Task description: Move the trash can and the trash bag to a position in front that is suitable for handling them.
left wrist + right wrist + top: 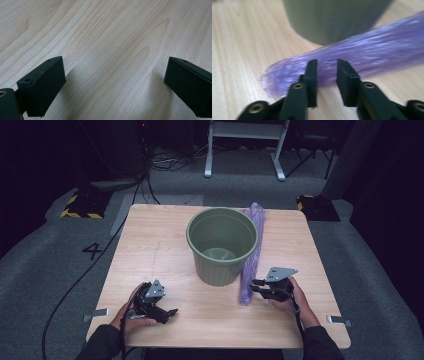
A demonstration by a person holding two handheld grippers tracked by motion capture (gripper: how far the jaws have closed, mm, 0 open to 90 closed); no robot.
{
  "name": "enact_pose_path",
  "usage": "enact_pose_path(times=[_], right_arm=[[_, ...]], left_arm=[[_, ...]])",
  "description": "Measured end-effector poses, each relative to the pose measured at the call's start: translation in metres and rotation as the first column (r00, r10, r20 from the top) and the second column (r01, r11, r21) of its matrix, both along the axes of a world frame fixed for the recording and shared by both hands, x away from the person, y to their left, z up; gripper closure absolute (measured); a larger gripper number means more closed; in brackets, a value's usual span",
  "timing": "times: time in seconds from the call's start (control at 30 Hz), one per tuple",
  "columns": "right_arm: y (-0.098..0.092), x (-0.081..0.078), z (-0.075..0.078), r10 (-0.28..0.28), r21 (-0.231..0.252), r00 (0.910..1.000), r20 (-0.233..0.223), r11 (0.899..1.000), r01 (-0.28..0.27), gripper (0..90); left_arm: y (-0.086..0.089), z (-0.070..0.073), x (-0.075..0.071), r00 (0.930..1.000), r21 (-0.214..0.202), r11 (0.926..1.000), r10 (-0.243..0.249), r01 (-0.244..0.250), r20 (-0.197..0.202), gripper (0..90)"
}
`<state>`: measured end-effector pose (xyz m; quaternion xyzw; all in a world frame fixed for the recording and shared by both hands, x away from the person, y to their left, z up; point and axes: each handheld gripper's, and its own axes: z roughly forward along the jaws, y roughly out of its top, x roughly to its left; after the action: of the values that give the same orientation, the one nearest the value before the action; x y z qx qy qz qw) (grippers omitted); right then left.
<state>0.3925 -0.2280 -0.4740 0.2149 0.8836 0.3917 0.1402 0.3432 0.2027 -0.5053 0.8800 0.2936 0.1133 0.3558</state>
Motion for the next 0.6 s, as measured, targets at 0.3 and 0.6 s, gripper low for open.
enact_pose_path(times=[0.3, 0.6], right_arm=[[0.021, -0.015, -0.006, 0.142, -0.094, 0.9897, 0.018, 0.986, -0.14, 87.0], [0.029, -0.022, -0.007, 0.179, -0.088, 0.9837, 0.014, 0.98, -0.178, 87.1]], left_arm=[[0.0, 0.0, 0.0, 1.0, 0.001, 1.0, 0.0, 0.0, 0.0, 3.1], [0.0, 0.0, 0.0, 1.0, 0.0, 1.0, 0.0, 0.0, -0.002, 3.1]])
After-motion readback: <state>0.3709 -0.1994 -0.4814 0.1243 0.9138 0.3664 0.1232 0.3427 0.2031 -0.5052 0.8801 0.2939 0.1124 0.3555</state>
